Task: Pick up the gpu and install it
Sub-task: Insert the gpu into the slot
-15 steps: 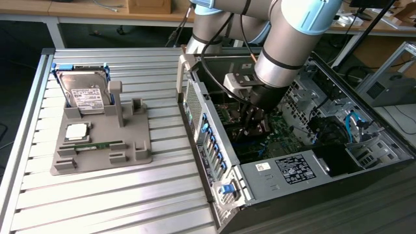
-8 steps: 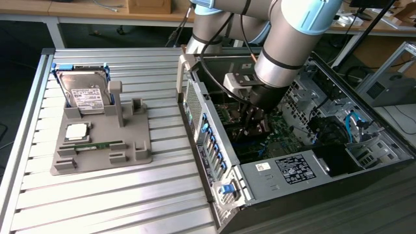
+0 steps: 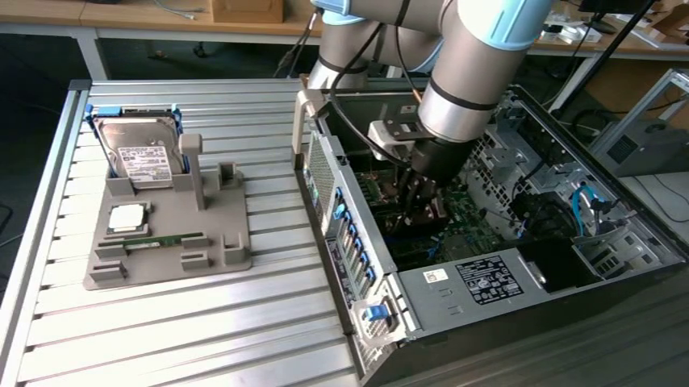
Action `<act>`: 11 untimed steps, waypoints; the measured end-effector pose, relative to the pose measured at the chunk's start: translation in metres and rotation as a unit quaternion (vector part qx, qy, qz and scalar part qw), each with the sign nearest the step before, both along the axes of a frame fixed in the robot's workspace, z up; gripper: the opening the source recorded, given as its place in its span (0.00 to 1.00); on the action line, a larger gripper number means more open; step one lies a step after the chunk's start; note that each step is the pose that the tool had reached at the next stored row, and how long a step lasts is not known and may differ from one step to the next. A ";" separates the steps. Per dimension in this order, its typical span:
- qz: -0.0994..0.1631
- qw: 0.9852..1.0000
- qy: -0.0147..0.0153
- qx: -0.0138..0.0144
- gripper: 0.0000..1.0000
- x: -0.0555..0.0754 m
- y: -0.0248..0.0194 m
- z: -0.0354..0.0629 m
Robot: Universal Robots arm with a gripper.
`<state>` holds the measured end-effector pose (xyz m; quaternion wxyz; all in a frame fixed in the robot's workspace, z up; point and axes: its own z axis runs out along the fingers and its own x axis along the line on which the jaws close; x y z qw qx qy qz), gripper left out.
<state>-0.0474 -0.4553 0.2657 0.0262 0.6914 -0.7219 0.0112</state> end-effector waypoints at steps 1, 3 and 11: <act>0.001 1.000 0.000 0.000 0.27 0.000 0.0015 -0.0001; 0.001 1.000 0.000 -0.006 0.27 0.000 0.0066 -0.0010; 0.004 1.000 0.000 -0.003 0.27 -0.001 0.0069 -0.0017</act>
